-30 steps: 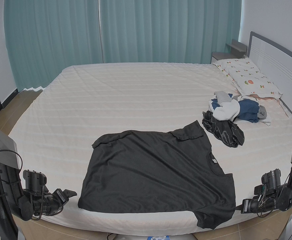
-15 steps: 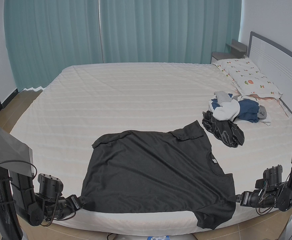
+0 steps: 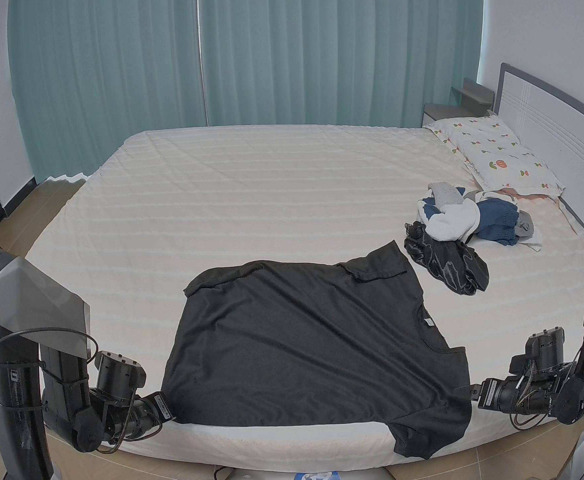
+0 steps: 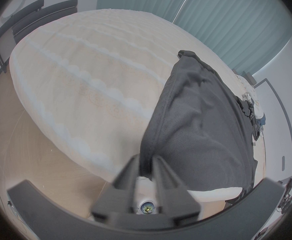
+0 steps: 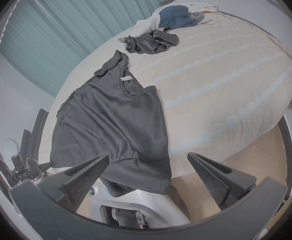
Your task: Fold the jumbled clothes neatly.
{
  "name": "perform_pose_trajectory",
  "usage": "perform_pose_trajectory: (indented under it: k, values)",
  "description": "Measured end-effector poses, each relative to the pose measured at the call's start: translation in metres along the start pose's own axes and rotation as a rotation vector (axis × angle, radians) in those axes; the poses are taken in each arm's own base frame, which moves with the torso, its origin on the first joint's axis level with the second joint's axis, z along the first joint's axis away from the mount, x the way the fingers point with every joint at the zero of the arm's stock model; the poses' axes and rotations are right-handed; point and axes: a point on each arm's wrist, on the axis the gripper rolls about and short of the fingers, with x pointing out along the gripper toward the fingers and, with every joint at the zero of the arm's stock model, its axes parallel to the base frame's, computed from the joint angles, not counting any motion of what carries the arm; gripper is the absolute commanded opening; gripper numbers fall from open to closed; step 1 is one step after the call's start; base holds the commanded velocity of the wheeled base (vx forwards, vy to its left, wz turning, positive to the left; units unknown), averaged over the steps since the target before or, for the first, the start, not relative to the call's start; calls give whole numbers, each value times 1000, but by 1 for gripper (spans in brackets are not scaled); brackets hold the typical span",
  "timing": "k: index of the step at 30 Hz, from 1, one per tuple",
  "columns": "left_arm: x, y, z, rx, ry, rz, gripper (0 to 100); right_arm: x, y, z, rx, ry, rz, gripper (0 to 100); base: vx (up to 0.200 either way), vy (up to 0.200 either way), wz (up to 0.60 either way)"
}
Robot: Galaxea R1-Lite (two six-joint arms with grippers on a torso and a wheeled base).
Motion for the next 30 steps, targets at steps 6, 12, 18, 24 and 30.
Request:
perform_pose_trajectory:
  k: [6, 12, 18, 24, 30]
  values:
    - [-5, 8, -8, 7, 25, 45, 0, -4, 1, 0, -1, 3, -1, 100, 0, 0, 0]
    - [-14, 17, -12, 6, 29, 82, 0, -8, 1, -3, -1, 34, -13, 100, 0, 0, 0]
    - [-15, 25, -10, -13, 19, 137, 0, -14, 7, -4, -7, 26, -1, 100, 0, 0, 0]
    - [-18, 31, -15, -14, 72, 195, 0, -15, 16, -6, -12, 11, 5, 100, 0, 0, 0]
    - [-21, 34, -17, -13, 102, 220, 100, -12, 27, -7, 26, -13, 57, 100, 0, 0, 0]
